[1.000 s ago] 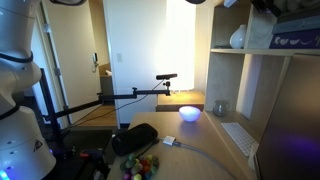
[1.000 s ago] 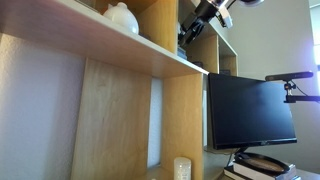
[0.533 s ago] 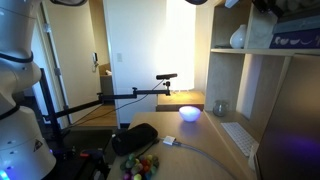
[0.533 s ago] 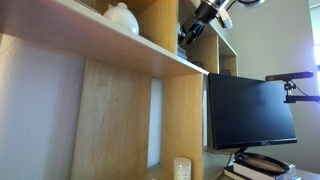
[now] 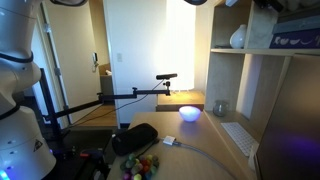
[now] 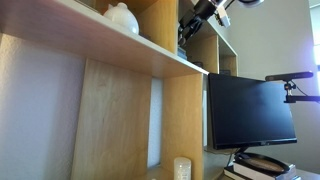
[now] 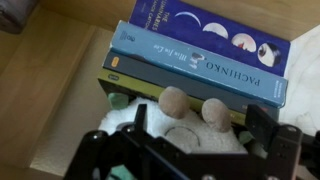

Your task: Take the plush toy from the shelf and place it on the table

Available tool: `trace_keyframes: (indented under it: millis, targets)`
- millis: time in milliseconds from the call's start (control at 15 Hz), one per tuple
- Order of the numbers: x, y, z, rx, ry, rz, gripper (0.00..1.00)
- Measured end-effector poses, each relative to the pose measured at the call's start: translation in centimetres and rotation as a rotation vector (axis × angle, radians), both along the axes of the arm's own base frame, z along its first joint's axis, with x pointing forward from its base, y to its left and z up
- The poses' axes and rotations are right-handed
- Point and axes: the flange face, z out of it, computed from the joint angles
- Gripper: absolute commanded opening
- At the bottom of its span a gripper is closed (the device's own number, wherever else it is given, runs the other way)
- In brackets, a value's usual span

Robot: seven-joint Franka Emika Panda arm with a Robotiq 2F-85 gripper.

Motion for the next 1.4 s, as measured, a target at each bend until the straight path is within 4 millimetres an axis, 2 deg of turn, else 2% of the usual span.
trace_keyframes:
  millis: [400,467,600,1000,1133,1333,1400]
  targets:
    - [0.2,0.4,-0.6,-0.001,0.007,0.005,1.00]
    - [0.3,0.3,-0.8,-0.001,0.009,0.004,0.75]
    - [0.4,0.2,-1.0,-0.002,0.013,0.002,0.66]
    - [0.4,0.2,-1.1,-0.002,0.014,0.002,0.19]
    - [0.4,0.2,-1.1,-0.002,0.014,0.002,0.06]
    - [0.4,0.2,-1.1,-0.003,0.014,0.001,0.01]
    - [0.4,0.1,-1.1,-0.003,0.013,0.000,0.04]
